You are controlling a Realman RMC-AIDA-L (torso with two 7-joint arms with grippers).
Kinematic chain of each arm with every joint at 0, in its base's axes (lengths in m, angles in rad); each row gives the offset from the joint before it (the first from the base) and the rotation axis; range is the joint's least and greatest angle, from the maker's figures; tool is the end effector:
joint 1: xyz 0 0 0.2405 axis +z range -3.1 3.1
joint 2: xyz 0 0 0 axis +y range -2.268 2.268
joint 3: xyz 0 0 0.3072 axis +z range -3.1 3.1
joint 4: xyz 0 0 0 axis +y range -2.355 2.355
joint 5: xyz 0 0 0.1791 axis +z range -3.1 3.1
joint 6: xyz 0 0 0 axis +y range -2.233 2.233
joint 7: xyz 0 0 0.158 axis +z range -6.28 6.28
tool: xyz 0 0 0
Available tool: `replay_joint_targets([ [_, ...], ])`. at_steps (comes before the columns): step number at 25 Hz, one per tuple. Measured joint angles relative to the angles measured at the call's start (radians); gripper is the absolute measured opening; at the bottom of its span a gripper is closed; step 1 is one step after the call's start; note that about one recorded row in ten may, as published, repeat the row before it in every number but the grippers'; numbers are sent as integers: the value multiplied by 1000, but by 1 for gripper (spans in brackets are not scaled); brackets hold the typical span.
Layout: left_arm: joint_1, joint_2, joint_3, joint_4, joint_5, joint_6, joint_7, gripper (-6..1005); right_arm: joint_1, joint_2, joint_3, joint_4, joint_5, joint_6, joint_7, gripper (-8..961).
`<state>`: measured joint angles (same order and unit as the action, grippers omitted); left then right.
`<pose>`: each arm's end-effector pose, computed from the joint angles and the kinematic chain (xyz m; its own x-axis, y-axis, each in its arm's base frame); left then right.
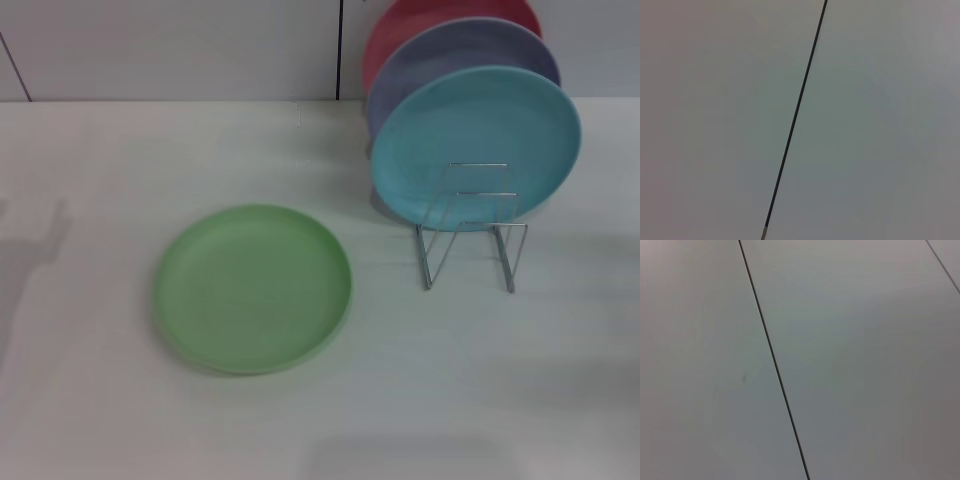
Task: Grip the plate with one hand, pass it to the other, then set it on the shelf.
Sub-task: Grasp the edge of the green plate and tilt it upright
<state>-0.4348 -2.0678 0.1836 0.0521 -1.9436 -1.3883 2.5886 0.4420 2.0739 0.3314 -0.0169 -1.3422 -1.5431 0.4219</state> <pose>-0.3601 0.3377 0.0315 0.4910 -0.1786 0.8527 0.8493 -0.1200 -0.5141 0.3691 0.3216 0.0803 0.4951 0.4457 -0.7458 -0.8616 0.1415 -0.4874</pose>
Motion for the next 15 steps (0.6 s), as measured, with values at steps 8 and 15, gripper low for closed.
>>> replay_joint_targets([
  [8,-3,0,1,0,0,0,-1,822,0,0,0,1,0,0,0,733],
  [15,-4,1,4,3,2,2,-30,813,5,0,0,3,0,7,0,734],
])
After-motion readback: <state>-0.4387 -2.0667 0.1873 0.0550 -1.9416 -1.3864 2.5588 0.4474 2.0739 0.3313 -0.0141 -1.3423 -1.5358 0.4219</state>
